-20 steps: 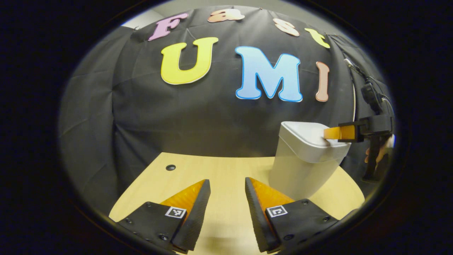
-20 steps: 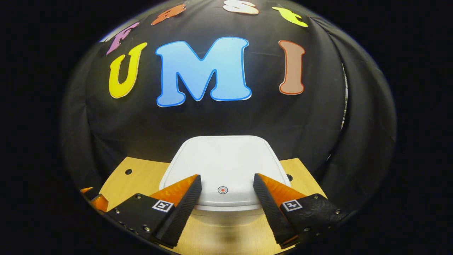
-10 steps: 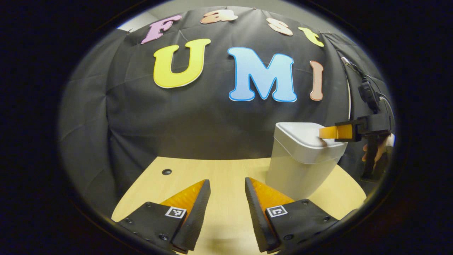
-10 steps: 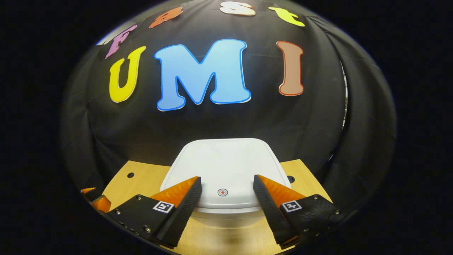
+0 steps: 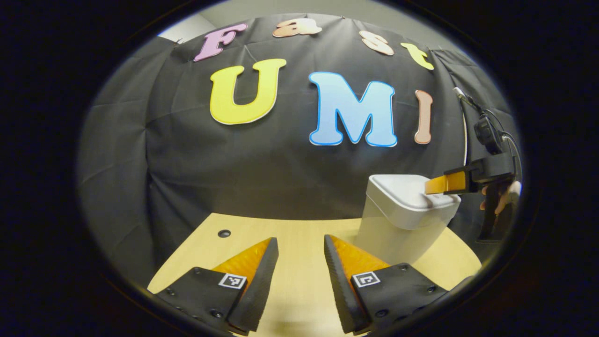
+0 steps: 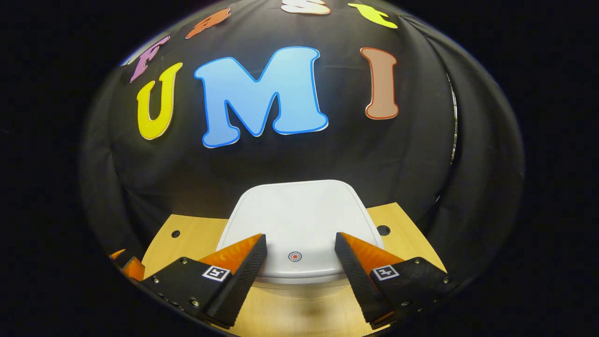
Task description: Press the lid of the desktop garbage bin to open it, pick up the crumpled paper on the desktop and throw it into the bin, then pick up the pop can on the desktop and drop it into the bin, and finally close the garbage bin lid.
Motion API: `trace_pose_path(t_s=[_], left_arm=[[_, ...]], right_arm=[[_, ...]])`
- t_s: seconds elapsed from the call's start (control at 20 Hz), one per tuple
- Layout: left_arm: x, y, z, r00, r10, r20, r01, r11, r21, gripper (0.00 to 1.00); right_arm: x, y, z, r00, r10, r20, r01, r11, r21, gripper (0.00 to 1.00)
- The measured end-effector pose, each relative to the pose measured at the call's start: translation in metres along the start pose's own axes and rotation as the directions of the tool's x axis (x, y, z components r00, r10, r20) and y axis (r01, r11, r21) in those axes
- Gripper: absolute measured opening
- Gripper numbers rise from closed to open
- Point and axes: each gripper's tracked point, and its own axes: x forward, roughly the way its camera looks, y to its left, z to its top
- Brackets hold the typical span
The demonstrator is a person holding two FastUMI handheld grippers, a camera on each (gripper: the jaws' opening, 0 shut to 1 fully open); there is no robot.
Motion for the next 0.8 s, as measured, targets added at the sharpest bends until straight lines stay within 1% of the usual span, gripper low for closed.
trace_pose_path(t_s=[0.15,0.35,0.6,0.7,0.75,0.8], left_arm=[[-0.009,-0.009,0.022,0.998,-0.018,0.057,0.018,1.0,-0.009,0.67],[-0.027,-0.016,0.047,0.993,-0.026,0.115,0.025,1.0,0.011,0.68],[-0.057,-0.025,0.059,0.988,-0.035,0.152,0.032,0.999,0.021,0.67],[-0.067,-0.025,0.062,0.986,-0.026,0.167,0.022,1.0,0.021,0.68],[-0.068,-0.039,0.068,0.984,-0.022,0.175,0.018,1.0,0.021,0.67],[-0.072,-0.038,0.071,0.982,-0.016,0.189,0.012,1.0,0.023,0.68]], right_arm=[[-0.026,0.002,0.02,0.991,0.013,0.131,-0.01,1.0,-0.023,0.95],[-0.072,0.003,0.036,0.962,0.028,0.271,-0.016,0.999,-0.047,0.95],[-0.119,0.008,0.034,0.934,0.049,0.353,-0.019,0.996,-0.087,0.94],[-0.131,0.009,0.029,0.931,0.057,0.361,-0.022,0.995,-0.1,0.94],[-0.137,0.011,0.026,0.929,0.061,0.366,-0.025,0.994,-0.103,0.95],[-0.142,0.012,0.025,0.925,0.064,0.374,-0.026,0.994,-0.107,0.95]])
